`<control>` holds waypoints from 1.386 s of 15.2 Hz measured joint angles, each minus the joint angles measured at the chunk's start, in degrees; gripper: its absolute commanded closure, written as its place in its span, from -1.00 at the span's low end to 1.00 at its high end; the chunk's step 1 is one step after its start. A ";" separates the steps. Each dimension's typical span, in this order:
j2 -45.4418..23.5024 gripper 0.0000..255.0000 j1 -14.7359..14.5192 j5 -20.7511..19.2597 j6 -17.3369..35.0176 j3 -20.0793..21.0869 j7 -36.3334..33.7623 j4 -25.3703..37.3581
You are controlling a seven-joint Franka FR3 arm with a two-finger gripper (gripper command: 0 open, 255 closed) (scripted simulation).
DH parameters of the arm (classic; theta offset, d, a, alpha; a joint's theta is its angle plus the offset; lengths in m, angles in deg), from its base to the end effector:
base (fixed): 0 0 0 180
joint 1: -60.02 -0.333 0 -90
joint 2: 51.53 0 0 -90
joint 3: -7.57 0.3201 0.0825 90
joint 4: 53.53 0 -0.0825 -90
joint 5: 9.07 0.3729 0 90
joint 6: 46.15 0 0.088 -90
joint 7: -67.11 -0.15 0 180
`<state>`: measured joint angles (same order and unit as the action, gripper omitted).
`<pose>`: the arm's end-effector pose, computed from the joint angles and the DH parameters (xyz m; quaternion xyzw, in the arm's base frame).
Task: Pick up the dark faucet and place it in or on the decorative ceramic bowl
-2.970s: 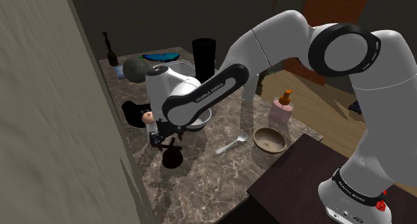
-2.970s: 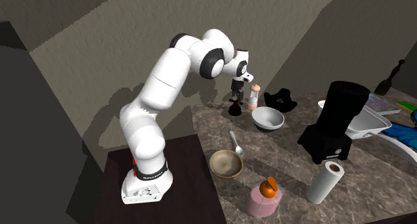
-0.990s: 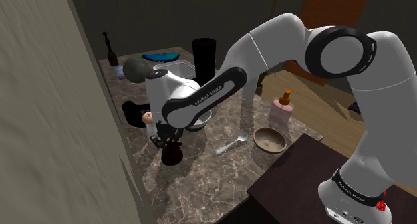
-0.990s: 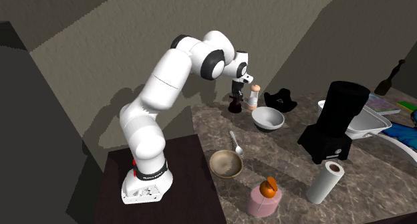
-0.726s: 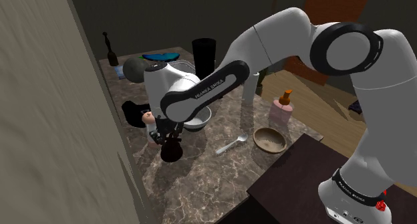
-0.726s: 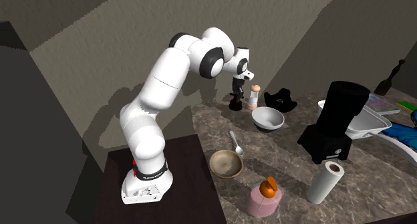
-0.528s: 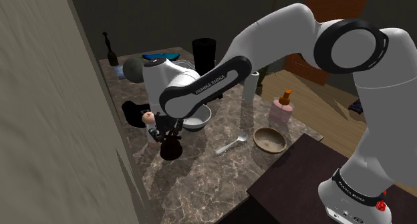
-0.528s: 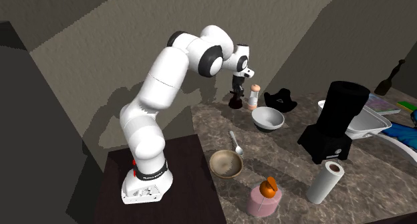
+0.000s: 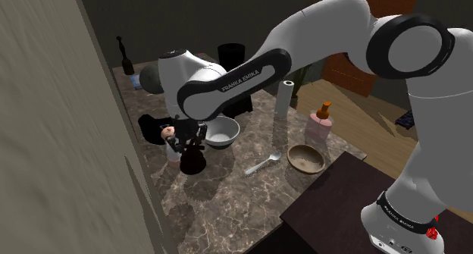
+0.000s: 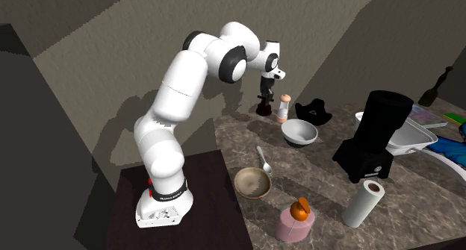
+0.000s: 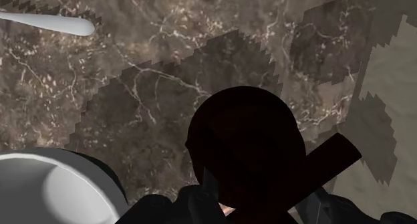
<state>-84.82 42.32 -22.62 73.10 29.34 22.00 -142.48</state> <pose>0.5622 0.3951 0.2933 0.9998 -0.0188 -0.0023 0.0023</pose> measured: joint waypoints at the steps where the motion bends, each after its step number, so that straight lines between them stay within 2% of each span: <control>1: 0.27 1.00 0.00 0.12 -0.56 0.08 0.04 0.31; 3: 1.75 1.00 0.64 0.59 -0.81 0.31 0.48 -0.87; 13: 21.46 1.00 10.45 7.56 8.90 1.39 9.24 -28.82; 17: 29.70 1.00 13.56 11.58 10.87 0.66 15.08 -38.26; 21: 36.91 1.00 15.30 15.04 12.35 -0.88 20.63 -46.42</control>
<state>-47.91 57.63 -7.58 85.46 28.46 42.62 -188.90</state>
